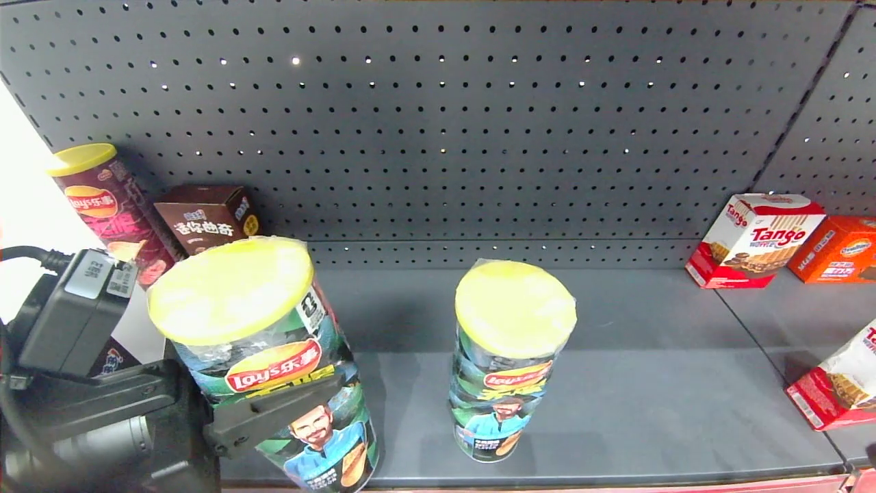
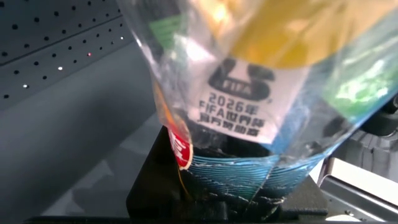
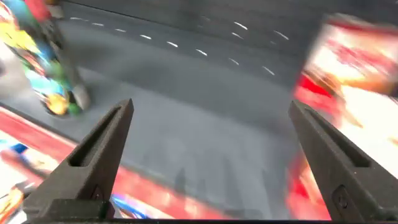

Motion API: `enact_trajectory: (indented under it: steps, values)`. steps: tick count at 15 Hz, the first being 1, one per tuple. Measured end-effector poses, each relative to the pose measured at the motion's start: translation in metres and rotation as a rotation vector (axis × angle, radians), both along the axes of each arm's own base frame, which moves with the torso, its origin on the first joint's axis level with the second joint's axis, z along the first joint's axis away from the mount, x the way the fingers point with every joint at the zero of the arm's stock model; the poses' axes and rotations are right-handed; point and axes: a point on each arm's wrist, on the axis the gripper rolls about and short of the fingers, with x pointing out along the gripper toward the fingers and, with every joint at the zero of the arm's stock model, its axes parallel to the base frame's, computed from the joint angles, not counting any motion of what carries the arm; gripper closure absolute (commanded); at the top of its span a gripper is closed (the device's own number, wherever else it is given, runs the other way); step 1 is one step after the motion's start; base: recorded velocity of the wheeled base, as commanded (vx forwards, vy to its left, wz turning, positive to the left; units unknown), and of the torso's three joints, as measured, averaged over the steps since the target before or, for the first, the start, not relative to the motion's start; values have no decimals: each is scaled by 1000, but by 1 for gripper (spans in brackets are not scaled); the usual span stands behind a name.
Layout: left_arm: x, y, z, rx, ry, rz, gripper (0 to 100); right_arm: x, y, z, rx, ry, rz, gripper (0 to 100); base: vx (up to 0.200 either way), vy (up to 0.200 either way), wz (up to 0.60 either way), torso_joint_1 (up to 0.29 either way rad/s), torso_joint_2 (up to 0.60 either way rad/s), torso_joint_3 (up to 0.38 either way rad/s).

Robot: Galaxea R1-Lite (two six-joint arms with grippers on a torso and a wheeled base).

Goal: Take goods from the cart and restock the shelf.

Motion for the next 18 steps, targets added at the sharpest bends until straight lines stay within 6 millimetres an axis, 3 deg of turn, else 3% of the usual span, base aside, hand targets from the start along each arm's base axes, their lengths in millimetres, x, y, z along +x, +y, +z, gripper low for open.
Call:
enact_trajectory:
  steps: [2,4,7,9,11,14,18]
  values:
    - [1,-1,3,1,-18,-5,100,-25,-9,-23,15,40,-120,0,0,0,0,0,0,0]
    - [3,-8,5,14,-45,-35,100,-36,-14,-41,46,61,-225,0,0,0,0,0,0,0]
    - [2,-16,7,14,-48,-84,100,-37,-18,-76,46,170,-422,0,0,0,0,0,0,0]
    - [2,-17,6,15,-47,-94,100,-38,-19,-79,56,161,-452,0,0,0,0,0,0,0]
    - [0,-18,4,18,-40,-105,100,-38,-18,-80,51,159,-358,0,0,0,0,0,0,0]
    - [-2,-20,2,21,-33,-121,100,-41,-17,-86,43,191,-42,0,0,0,0,0,0,0]
    - [-9,-18,2,16,-34,-146,100,-44,-17,-88,76,161,-47,0,0,0,0,0,0,0]
